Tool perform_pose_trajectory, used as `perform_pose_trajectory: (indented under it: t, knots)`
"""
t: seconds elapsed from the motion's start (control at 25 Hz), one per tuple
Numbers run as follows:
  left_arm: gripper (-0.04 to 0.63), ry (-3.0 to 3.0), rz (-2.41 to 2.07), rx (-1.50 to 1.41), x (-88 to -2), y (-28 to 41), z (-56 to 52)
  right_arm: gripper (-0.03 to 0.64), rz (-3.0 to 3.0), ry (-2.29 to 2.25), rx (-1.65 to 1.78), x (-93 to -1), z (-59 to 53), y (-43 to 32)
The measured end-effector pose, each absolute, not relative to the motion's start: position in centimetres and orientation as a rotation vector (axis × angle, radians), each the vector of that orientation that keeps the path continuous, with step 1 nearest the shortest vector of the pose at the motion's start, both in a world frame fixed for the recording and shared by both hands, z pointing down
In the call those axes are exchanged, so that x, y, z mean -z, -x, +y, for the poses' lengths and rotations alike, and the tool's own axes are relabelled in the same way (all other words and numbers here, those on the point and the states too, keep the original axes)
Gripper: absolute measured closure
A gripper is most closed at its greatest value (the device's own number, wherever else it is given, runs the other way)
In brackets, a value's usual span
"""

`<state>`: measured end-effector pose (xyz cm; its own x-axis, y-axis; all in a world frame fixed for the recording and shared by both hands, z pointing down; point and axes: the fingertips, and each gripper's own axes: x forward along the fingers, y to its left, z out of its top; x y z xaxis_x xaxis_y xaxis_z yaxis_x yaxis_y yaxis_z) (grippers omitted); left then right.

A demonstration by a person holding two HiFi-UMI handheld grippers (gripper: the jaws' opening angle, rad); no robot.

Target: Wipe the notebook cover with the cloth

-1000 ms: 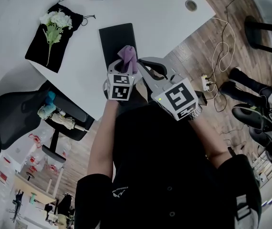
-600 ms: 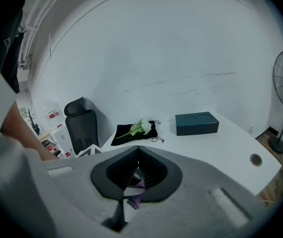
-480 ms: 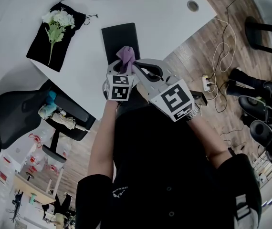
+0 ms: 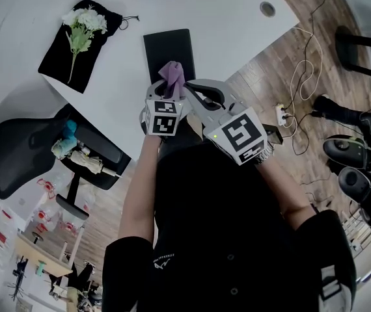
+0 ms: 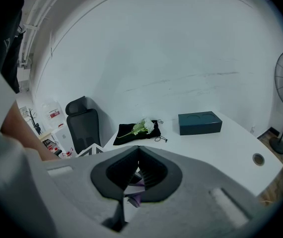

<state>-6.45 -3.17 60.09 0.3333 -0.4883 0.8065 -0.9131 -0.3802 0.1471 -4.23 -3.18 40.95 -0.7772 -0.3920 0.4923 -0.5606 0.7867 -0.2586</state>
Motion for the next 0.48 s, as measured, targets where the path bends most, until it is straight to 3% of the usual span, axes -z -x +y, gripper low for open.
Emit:
perform_pose_trajectory:
  t: [0.48]
  knots:
    - [0.525, -1.982, -1.248, -0.894, -60.0, 7.8, -2.7, 0.614, -2.538, -0.72, -0.562, -41.5, -2.1, 4.2]
